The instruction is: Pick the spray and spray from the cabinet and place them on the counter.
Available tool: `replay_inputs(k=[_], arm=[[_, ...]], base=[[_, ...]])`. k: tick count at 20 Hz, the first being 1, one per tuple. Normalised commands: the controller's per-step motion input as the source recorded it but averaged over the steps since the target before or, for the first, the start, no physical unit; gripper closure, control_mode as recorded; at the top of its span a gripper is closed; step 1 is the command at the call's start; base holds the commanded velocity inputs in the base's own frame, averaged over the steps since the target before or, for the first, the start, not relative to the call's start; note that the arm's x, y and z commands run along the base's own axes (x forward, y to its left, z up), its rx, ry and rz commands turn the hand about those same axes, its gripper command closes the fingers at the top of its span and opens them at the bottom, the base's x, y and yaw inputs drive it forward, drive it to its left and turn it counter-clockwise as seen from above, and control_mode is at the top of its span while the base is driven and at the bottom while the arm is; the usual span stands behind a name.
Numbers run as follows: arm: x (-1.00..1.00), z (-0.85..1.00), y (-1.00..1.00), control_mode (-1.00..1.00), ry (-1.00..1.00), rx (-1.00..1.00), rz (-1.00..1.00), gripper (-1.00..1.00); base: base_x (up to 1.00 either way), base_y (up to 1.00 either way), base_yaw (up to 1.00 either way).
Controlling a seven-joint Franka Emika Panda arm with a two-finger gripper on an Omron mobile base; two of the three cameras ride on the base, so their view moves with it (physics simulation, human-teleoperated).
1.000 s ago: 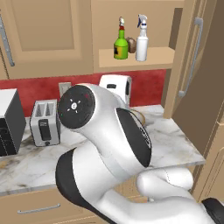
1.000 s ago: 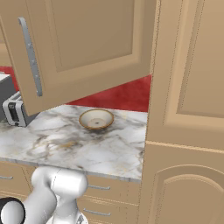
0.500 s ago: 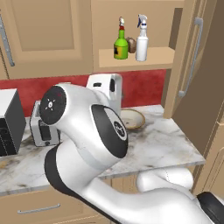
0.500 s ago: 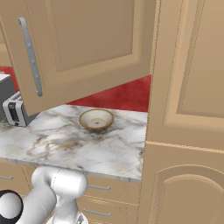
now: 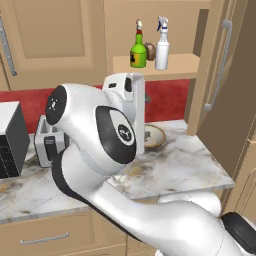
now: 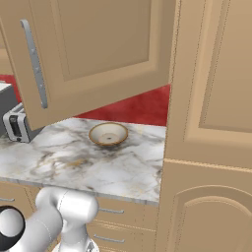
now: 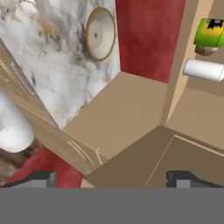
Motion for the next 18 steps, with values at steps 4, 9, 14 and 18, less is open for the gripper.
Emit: replay_inputs(k=[4,9,14,18], arm=[[-0.08,0.11,-0.38,-1.00,0.00,-0.09,-0.25,-1.00],[-0.15,0.02,-0.40,-1.00,-0.01,-0.08,-0.25,-1.00],[-0.09,-0.04,-0.44,-1.00,-0.05,-0.07,-0.21,-1.00],[-0.03,-0.08,-0.49,-1.00,-0.04,-0.06,-0.18,-1.00]], base=[[0.00,0.00,0.00],[0.00,0.00,0.00],[0.00,0.00,0.00],[0.00,0.00,0.00]])
